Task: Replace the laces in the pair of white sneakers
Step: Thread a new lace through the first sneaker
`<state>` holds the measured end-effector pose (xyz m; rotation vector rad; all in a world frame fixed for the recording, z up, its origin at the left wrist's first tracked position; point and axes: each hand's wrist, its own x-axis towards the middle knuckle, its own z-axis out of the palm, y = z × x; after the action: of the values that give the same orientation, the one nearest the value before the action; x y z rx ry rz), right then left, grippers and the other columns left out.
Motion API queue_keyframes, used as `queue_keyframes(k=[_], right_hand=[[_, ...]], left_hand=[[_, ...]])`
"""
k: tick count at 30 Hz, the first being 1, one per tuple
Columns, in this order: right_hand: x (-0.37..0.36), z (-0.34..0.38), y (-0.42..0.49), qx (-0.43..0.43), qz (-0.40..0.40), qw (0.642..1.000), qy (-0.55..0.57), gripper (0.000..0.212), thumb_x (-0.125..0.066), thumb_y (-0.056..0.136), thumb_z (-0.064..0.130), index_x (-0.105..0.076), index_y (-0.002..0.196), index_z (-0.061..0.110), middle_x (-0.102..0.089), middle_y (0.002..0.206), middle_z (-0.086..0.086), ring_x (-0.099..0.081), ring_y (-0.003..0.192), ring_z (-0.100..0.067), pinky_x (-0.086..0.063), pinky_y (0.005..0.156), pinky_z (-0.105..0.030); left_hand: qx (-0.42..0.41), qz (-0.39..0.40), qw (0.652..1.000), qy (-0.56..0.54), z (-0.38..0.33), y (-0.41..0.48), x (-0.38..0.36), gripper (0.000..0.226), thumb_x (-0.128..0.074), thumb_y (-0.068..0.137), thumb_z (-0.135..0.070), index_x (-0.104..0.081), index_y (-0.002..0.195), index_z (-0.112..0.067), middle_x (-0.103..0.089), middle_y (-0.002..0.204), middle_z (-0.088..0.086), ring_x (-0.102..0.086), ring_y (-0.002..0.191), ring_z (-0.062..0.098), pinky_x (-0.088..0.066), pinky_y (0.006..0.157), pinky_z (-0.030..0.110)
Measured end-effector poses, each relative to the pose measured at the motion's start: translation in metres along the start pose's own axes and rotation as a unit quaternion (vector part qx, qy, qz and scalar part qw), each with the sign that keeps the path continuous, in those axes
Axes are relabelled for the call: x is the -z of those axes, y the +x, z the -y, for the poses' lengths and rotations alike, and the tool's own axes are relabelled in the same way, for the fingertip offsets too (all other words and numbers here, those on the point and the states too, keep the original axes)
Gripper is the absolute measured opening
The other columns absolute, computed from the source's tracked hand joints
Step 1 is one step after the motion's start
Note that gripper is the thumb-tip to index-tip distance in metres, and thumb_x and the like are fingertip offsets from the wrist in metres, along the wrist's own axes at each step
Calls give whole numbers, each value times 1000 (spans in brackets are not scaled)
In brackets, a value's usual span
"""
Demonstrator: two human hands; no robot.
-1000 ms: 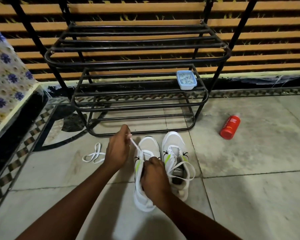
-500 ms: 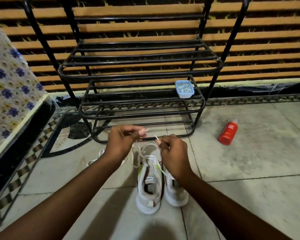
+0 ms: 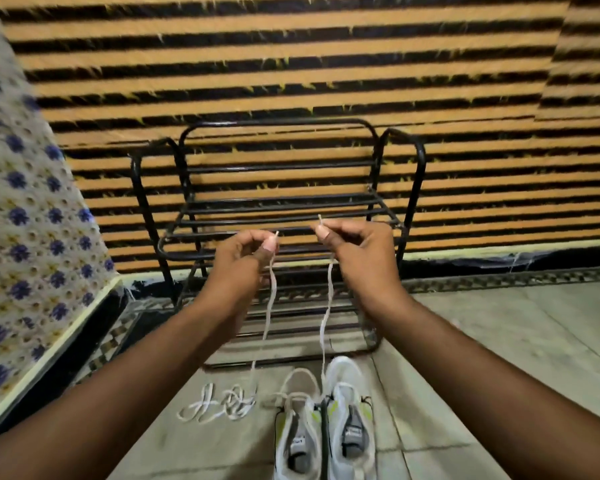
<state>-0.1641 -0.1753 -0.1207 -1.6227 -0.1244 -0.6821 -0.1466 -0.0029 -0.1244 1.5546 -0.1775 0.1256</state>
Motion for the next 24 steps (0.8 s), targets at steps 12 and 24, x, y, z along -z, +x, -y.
queue_keyframes(k=[12,24], right_hand=[[-15,45,10,0,-6,999,39,10,-77,86,13,-79,93,19,-76,88,9,-70,84,-1,-55,70,-12],[-18,55,3,4,6,999,45,17,-80,81,6,-75,94,15,-75,86,0,-72,83,-7,-58,71,-18]], left_hand=[[-35,41,997,-55,-67,0,1,14,-61,101,-18,-72,107,-12,-74,95,2,-67,96,17,-55,71,32],[-31,7,998,-52,-79,4,4,11,-66,98,-20,-77,102,-19,-74,115,3,-64,112,27,-53,84,43]])
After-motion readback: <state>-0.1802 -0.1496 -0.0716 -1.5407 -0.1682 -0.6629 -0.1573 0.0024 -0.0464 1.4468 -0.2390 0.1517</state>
